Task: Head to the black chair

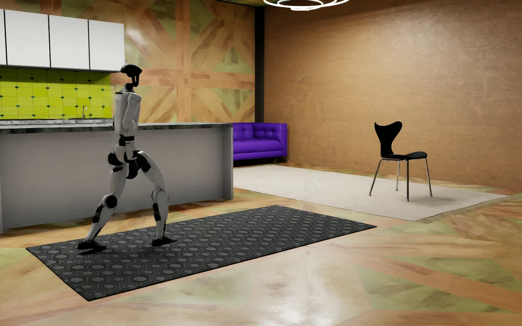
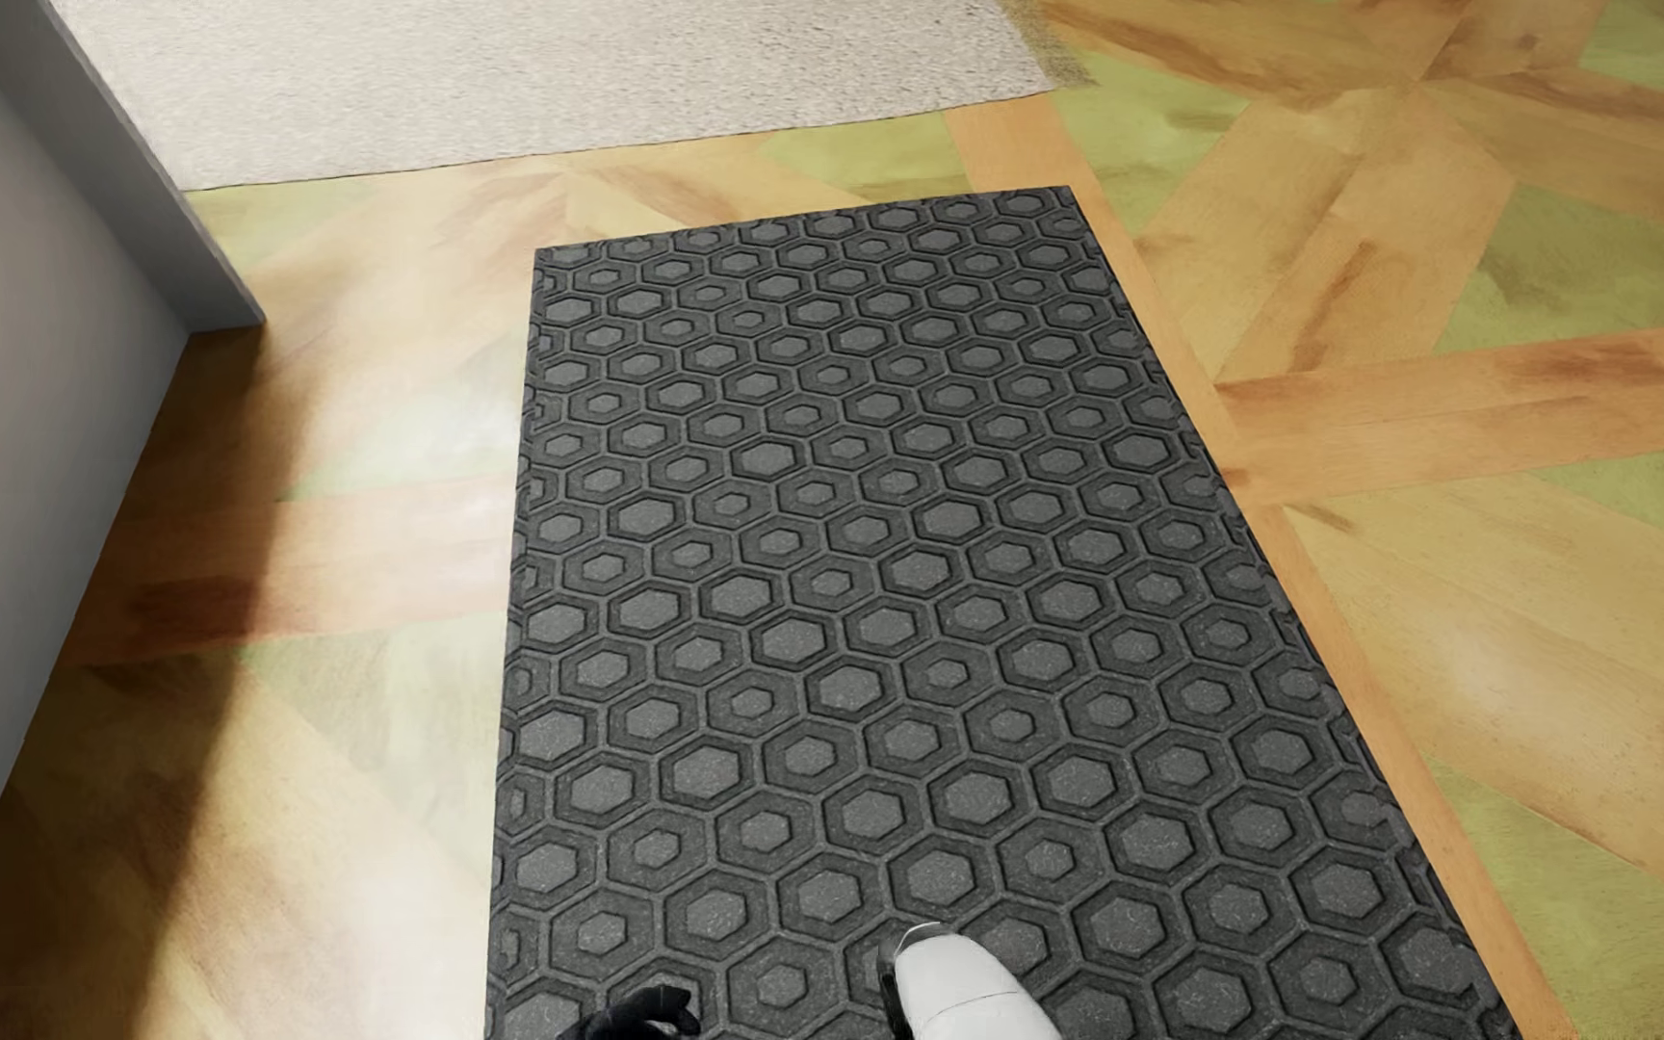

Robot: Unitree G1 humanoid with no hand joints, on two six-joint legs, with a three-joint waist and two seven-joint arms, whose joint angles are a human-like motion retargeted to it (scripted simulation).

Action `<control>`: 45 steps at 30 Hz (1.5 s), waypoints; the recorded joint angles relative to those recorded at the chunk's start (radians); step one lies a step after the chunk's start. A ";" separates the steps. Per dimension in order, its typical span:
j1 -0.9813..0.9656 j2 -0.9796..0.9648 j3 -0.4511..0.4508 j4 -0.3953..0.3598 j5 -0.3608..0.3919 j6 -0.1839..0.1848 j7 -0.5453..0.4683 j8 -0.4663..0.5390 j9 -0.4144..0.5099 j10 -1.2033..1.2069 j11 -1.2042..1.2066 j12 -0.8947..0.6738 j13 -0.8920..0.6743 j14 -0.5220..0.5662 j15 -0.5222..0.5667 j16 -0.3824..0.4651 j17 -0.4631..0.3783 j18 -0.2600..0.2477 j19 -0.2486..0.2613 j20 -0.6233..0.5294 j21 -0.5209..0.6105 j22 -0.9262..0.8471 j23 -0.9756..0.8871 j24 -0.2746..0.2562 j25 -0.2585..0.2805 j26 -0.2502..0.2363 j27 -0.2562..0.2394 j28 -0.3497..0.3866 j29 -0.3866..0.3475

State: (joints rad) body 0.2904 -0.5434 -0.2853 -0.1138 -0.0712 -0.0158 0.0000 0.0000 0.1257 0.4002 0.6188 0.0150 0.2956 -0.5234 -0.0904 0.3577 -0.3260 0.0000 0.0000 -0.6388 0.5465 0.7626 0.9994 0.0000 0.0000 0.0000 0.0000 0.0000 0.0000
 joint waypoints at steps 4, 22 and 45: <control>0.070 -0.057 -0.074 0.072 0.018 0.040 0.000 0.000 -0.003 0.070 0.203 0.026 -0.003 0.157 -0.036 -0.015 -0.013 0.000 0.000 -0.043 0.041 0.070 0.025 0.000 0.000 0.000 0.000 0.000 0.000; -0.769 0.842 0.471 -0.051 -0.033 -0.142 0.000 0.000 -0.005 0.282 0.238 0.305 -0.119 0.753 0.061 0.015 0.018 0.000 0.000 -0.147 -0.139 0.187 -0.156 0.000 0.000 0.000 0.000 0.000 0.000; -0.627 0.688 0.313 0.062 0.040 -0.029 0.000 0.000 -0.012 0.248 -0.083 0.249 -0.057 0.670 -0.161 -0.014 -0.040 0.000 0.000 -0.020 -0.076 0.167 -0.220 0.000 0.000 0.000 0.000 0.000 0.000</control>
State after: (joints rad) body -0.3368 0.1441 0.0276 -0.0521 -0.0311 -0.0453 0.0000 0.0000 0.1141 0.6483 0.5355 0.2644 0.2383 0.1467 -0.2513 0.3434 -0.3662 0.0000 0.0000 -0.6588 0.4707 0.9292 0.7792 0.0000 0.0000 0.0000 0.0000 0.0000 0.0000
